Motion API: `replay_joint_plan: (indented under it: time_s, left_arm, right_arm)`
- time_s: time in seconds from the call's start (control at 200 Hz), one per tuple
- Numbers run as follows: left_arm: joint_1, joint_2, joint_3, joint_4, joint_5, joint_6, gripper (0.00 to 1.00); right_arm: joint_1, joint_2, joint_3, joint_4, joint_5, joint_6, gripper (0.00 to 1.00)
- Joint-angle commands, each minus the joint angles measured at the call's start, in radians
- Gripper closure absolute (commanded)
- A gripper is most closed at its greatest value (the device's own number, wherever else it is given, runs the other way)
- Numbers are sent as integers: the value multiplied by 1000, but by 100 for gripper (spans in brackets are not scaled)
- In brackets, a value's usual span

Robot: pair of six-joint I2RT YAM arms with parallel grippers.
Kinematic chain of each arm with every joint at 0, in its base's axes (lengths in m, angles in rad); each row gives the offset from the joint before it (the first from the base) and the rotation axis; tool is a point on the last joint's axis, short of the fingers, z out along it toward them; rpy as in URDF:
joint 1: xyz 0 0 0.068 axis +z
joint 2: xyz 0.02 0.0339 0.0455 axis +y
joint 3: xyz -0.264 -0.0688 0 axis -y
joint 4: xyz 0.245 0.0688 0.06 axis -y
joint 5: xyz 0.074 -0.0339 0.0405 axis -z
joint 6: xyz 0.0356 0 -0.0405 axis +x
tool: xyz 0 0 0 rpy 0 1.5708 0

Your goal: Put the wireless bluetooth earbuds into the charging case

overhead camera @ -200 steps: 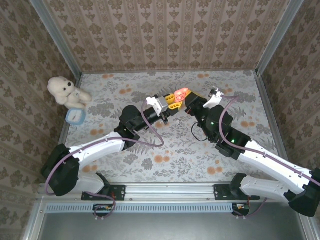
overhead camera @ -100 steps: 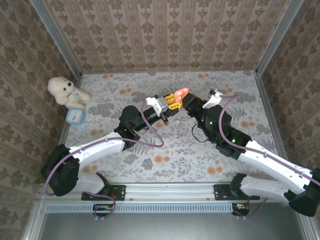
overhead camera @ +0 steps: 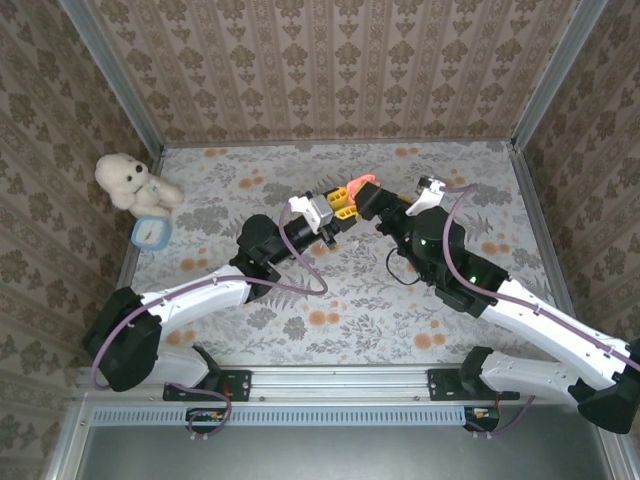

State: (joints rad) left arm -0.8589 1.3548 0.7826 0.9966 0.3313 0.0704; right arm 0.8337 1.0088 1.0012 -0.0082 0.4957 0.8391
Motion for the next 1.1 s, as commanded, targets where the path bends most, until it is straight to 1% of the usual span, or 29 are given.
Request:
replay_joint_plan:
  time_s: [0.0,0.16,0.27,0.34,0.405,0.45,0.49,0.545,0.59,0.6,0.65,0.73,0.825,0.88,0.915,1.095]
  left_arm:
    - [-8,7,-13,58,-11,-19,100]
    - [-5,7,-20,60,-14,-20,100]
    - [0,4,-26,61,-14,-21,100]
    - [4,1,-30,62,-13,-25,100]
    - [11,0,-35,60,-9,-27,100]
    - [16,-2,-39,60,-2,-30,100]
    - [23,-3,-42,61,5,-33,100]
    - [33,-5,-46,61,25,-40,100]
    - [42,-6,-49,60,43,-44,100]
    - [43,-8,-49,60,46,-46,100]
    - [53,-11,-53,60,61,-52,100]
    - [69,-17,-60,59,85,-64,100]
    - [83,-27,-69,61,109,-72,100]
    - [88,-29,-73,61,119,-76,100]
    - [90,-31,-74,62,125,-79,100]
    - [97,-26,-76,71,159,-97,100]
  right_arm:
    - [-7,-30,54,-22,-46,-18,6]
    - [-9,-57,95,-50,-65,-38,5]
    - [-22,-88,119,-110,-44,-47,5]
    - [-53,-110,142,-197,-18,-39,6]
    - [-95,-119,160,-267,-27,-29,10]
    - [-145,-114,181,-333,-60,-17,15]
    - [-193,-103,203,-399,-95,-4,21]
    - [-256,-88,217,-453,-160,-7,35]
    - [-282,-73,226,-487,-182,-13,43]
    - [-291,-67,232,-501,-187,-15,47]
    - [-308,-47,244,-524,-203,-31,56]
    - [-315,-6,270,-590,-207,-55,75]
    - [-316,40,300,-616,-225,-72,91]
    - [-316,64,314,-620,-241,-78,98]
    - [-315,78,322,-621,-250,-78,100]
    - [-299,148,360,-616,-295,-74,100]
